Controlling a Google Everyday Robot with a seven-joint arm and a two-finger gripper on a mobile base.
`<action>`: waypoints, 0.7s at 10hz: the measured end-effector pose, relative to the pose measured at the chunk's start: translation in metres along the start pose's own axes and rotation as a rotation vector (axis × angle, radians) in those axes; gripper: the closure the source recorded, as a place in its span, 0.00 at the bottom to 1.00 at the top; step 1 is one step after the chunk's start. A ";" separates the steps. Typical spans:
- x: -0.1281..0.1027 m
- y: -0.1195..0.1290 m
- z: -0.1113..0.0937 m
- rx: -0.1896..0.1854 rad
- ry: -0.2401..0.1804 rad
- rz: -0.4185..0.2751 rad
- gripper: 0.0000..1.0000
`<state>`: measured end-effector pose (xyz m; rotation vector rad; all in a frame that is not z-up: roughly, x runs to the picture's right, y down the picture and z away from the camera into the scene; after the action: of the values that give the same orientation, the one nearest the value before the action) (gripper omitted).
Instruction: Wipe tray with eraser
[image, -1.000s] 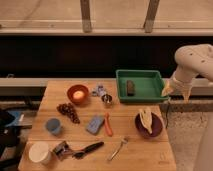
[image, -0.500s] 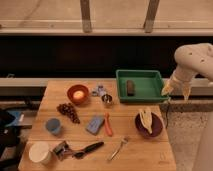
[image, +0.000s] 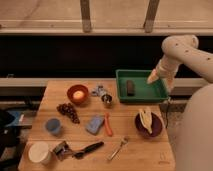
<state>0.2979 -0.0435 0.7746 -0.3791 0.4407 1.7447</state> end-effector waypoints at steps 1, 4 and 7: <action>-0.009 0.020 0.002 -0.034 -0.009 -0.042 0.31; -0.017 0.072 -0.002 -0.185 -0.046 -0.252 0.31; -0.018 0.094 -0.006 -0.246 -0.069 -0.341 0.31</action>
<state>0.2099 -0.0799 0.7860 -0.5354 0.1014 1.4750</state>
